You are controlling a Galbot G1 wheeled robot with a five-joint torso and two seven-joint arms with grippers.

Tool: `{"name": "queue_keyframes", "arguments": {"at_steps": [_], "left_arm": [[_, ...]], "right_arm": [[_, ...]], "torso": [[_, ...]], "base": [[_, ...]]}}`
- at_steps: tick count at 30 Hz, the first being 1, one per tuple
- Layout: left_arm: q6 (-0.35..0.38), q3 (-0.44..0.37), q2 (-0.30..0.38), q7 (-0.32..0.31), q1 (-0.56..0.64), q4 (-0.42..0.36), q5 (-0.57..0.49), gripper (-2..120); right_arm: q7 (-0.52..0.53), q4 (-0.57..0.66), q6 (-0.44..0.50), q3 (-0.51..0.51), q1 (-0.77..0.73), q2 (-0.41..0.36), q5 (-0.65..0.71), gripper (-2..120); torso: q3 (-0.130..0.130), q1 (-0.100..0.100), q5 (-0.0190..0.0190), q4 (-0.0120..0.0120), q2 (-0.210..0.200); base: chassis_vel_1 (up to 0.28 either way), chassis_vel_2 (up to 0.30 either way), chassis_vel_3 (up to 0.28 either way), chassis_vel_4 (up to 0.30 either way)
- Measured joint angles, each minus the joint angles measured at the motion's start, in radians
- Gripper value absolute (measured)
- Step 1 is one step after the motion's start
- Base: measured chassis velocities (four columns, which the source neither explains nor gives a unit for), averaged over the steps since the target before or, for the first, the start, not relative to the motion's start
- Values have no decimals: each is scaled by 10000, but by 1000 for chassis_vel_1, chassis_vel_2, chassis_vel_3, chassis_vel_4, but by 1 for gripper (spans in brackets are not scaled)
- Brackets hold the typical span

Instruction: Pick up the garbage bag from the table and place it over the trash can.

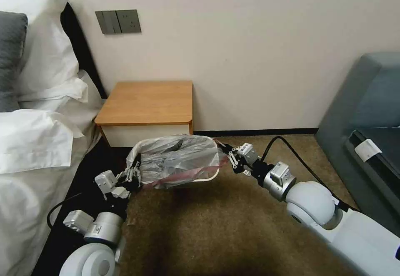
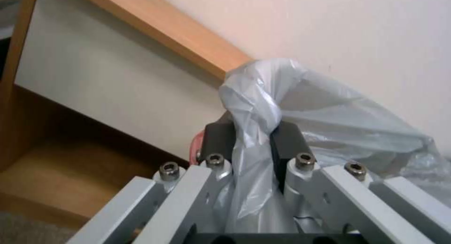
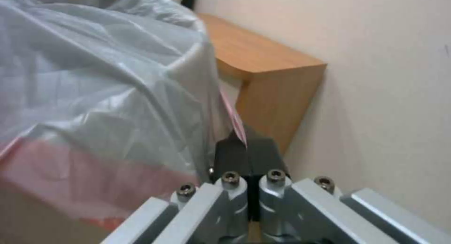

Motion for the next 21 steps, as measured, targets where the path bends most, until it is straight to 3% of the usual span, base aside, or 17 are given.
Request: {"name": "queue_keyframes", "arguments": {"at_steps": [7,15,21], "left_arm": [[331,-48,-83,-784,-172,-188,-637,10],[1051,104,-297,-2151,-271,-574,-1318,10],[1182,96,-252,-2380,-290,-540,-1132,10]], "right_arm": [[16,176,-41,-175,-148,-91,-429,0],[1342,386,-306,-1053,-434,66,-2641,0],[1508,304,-239,-1106,-535,230,-4621,0]], "torso": [[0,0,0,0,0],[0,0,0,0,0],[-1,0,0,0,0]], "base": [[0,0,0,0],[0,0,0,0],[0,0,0,0]]}}
